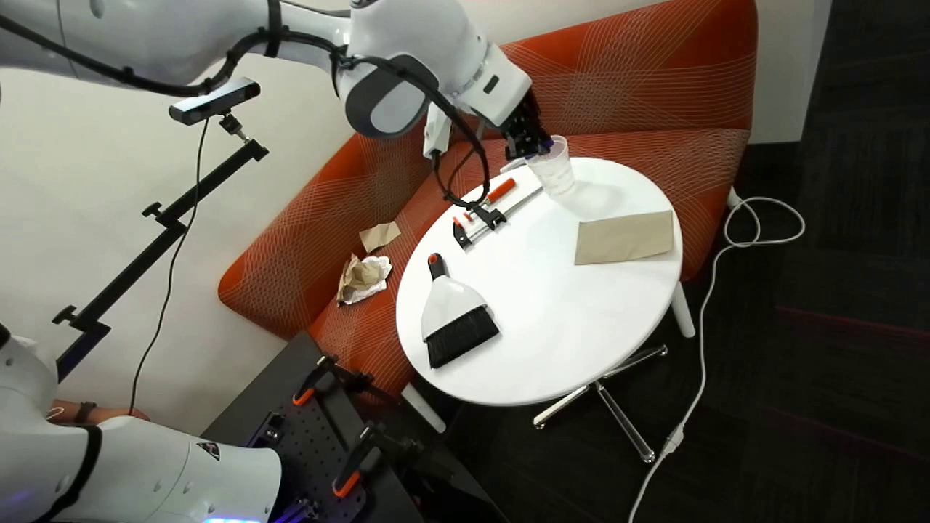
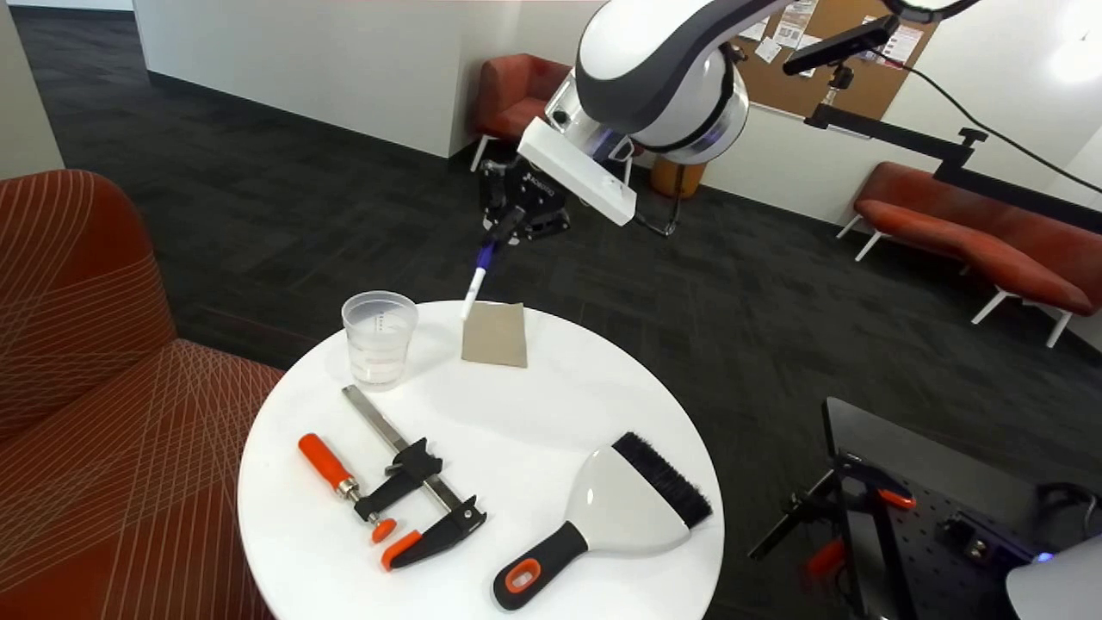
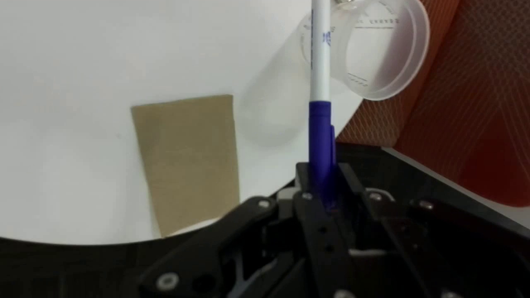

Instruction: Put the blue pen inside the clear cup

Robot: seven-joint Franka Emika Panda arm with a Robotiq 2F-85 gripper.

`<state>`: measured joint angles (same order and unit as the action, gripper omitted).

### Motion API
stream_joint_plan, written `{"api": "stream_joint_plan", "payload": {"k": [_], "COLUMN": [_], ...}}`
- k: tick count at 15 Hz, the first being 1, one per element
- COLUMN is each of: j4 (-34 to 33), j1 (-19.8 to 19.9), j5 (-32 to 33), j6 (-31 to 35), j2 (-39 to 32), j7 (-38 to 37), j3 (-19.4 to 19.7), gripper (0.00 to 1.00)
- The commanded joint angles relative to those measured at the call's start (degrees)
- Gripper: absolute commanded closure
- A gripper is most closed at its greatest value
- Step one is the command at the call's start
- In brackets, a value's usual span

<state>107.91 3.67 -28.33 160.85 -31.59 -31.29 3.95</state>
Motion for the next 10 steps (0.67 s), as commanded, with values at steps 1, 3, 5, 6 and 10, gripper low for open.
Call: {"api": "stream_joint_plan", "payload": {"k": [1,3,5,6,10], "j4": [5.65,6.87,8.25,4.88,6.06], "j1": [-2.49,-3.85,-5.43,-3.97,-4.69], "j5": [1.64,2.89,3.24,2.72,2.76], "j6": [10.89,17.51,21.27,18.08,20.11], "j2": [4.19,4.24,4.15,2.16,2.12], "j7": [3.38,4.88,4.10,3.97,4.04], "j3": [-0.60,-0.78,0.11,-0.82,-0.65], "gripper": [0.95,0.95,0.95,0.82,0.82]}}
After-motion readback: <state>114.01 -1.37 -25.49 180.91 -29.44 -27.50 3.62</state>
